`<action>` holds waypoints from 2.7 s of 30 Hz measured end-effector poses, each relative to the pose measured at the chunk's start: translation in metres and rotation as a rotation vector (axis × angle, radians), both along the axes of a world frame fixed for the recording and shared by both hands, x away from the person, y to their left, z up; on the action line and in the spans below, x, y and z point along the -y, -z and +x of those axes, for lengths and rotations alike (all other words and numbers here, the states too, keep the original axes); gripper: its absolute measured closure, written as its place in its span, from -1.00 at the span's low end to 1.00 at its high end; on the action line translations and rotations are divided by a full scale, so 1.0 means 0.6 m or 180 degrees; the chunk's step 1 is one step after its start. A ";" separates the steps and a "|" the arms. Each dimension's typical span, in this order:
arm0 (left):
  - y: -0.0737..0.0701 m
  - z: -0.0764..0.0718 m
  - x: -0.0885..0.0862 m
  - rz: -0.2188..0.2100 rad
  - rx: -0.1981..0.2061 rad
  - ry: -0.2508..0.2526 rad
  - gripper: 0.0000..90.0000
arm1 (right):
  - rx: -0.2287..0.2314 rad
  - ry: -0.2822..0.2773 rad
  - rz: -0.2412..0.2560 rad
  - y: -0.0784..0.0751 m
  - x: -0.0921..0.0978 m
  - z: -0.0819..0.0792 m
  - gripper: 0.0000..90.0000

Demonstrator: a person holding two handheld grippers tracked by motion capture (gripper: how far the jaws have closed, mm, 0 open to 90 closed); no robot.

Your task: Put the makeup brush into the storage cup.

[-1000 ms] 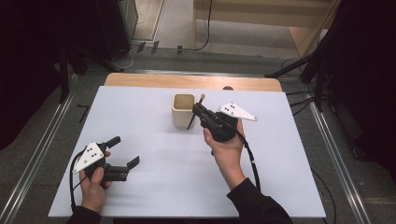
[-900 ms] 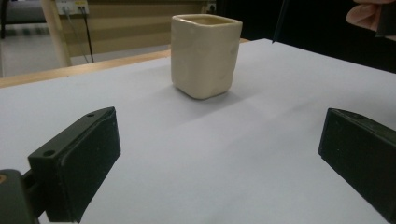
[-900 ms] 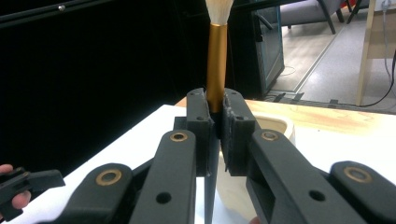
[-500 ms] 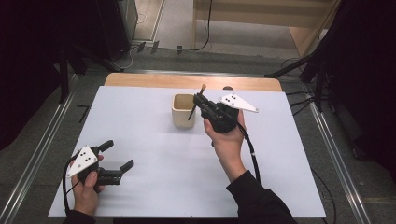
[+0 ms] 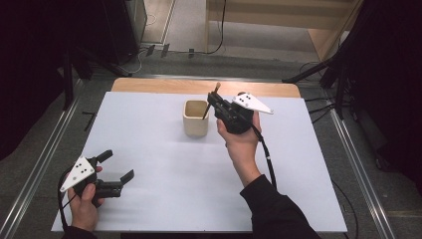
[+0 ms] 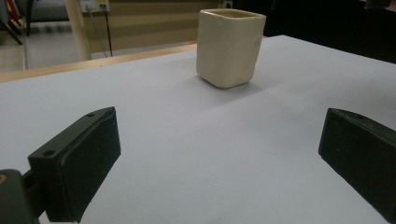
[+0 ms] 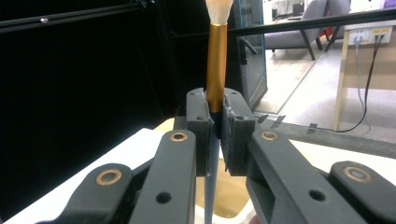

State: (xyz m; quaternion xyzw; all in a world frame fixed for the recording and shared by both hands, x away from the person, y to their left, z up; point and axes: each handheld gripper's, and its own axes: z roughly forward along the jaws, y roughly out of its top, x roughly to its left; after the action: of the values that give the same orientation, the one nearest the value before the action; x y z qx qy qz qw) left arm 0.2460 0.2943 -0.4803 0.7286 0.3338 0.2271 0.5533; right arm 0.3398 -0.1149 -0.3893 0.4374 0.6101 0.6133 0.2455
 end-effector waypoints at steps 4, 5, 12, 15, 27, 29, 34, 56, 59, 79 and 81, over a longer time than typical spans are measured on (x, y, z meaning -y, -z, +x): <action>0.001 0.000 0.000 -0.0008 -0.0010 0.0020 -1.00 | 0.0031 0.0044 -0.0010 0.003 0.001 0.005 0.88; 0.001 0.000 0.001 -0.0018 -0.0010 0.0020 -1.00 | 0.0053 0.0038 0.0004 0.004 0.001 0.007 0.88; 0.002 0.002 0.001 -0.0024 -0.0009 0.0019 -1.00 | 0.0088 0.0090 -0.0029 0.014 -0.006 0.020 0.88; 0.003 0.002 0.002 -0.0006 -0.0020 0.0026 -1.00 | 0.0053 0.0096 -0.0067 0.020 -0.009 0.024 0.88; 0.004 0.002 0.003 0.0003 -0.0018 0.0032 -1.00 | -0.0045 0.0061 -0.0251 0.041 -0.020 0.033 0.88; 0.004 0.002 0.003 0.0014 -0.0024 0.0032 -1.00 | -0.0071 0.0053 -0.0292 0.046 -0.023 0.034 0.88; 0.004 0.002 0.002 0.0021 -0.0024 0.0019 -1.00 | -0.0142 0.0031 -0.0331 0.056 -0.029 0.037 0.88; 0.004 0.002 0.002 0.0013 -0.0017 0.0017 -1.00 | -0.0325 0.0044 -0.0509 0.106 -0.040 0.043 0.61; 0.003 0.002 0.001 0.0016 -0.0023 0.0014 -1.00 | -0.0324 0.0088 -0.0460 0.104 -0.039 0.041 0.33; 0.003 0.002 0.004 0.0029 -0.0022 0.0013 -1.00 | -0.0183 0.0044 -0.0476 0.103 0.022 -0.008 -0.39; 0.003 0.002 0.004 0.0023 -0.0023 0.0010 -1.00 | -0.0162 0.0061 -0.0704 0.106 0.024 -0.014 -0.43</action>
State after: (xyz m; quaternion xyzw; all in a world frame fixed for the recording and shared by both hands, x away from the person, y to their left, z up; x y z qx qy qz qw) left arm 0.2469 0.2922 -0.4824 0.7320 0.3339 0.2248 0.5497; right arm 0.3317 -0.1291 -0.4529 0.4288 0.6759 0.5286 0.2826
